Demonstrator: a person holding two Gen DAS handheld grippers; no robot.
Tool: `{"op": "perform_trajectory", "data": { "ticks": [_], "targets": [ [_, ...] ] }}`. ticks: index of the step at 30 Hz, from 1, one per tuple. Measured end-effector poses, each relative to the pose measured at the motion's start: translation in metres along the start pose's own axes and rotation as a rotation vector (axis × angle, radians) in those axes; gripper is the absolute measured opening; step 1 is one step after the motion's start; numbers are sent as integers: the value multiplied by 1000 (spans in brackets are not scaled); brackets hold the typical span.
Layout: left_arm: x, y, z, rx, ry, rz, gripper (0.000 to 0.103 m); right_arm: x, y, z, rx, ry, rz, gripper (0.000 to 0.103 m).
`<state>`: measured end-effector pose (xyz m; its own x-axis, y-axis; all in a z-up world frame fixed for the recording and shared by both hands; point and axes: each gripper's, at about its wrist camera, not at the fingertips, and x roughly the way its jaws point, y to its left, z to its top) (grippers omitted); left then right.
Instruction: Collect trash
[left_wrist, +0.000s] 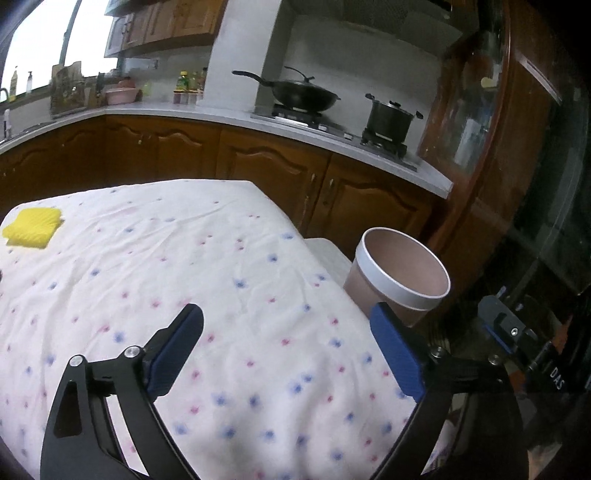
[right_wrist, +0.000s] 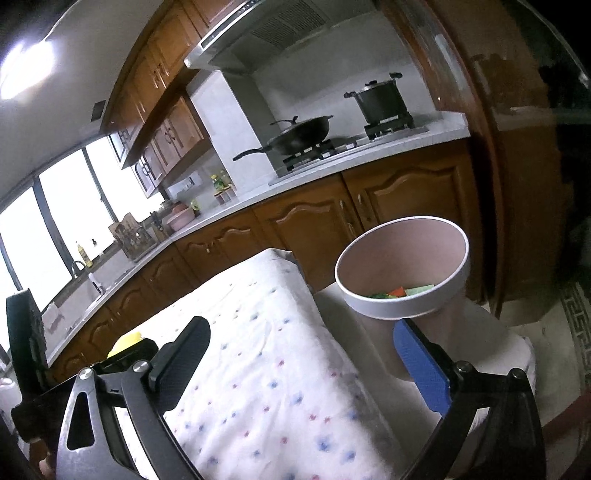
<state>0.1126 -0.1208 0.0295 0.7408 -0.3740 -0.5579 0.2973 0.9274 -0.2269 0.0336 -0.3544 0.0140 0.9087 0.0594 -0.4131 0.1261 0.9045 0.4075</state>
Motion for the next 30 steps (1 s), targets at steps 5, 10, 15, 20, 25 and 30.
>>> {"op": "perform_trajectory", "data": {
  "ticks": [5, 10, 15, 20, 25, 30],
  "targets": [
    [-23, 16, -22, -22, -51, 8, 99, -18, 13, -19, -37, -45, -8, 103],
    [-49, 23, -41, 14, -145, 56, 103, -31, 29, -40, -113, -92, -14, 103],
    [-70, 19, -48, 79, -225, 136, 103, -38, 45, -51, -194, -116, -1, 103],
    [-92, 24, -43, 94, -273, 185, 103, -51, 65, -36, -269, -184, 13, 103],
    [-96, 38, -53, 46, -277, 205, 103, -61, 81, -34, -335, -262, -16, 103],
    [-90, 45, -75, 48, -250, 250, 103, -47, 79, -61, -343, -206, -15, 103]
  ]
}}
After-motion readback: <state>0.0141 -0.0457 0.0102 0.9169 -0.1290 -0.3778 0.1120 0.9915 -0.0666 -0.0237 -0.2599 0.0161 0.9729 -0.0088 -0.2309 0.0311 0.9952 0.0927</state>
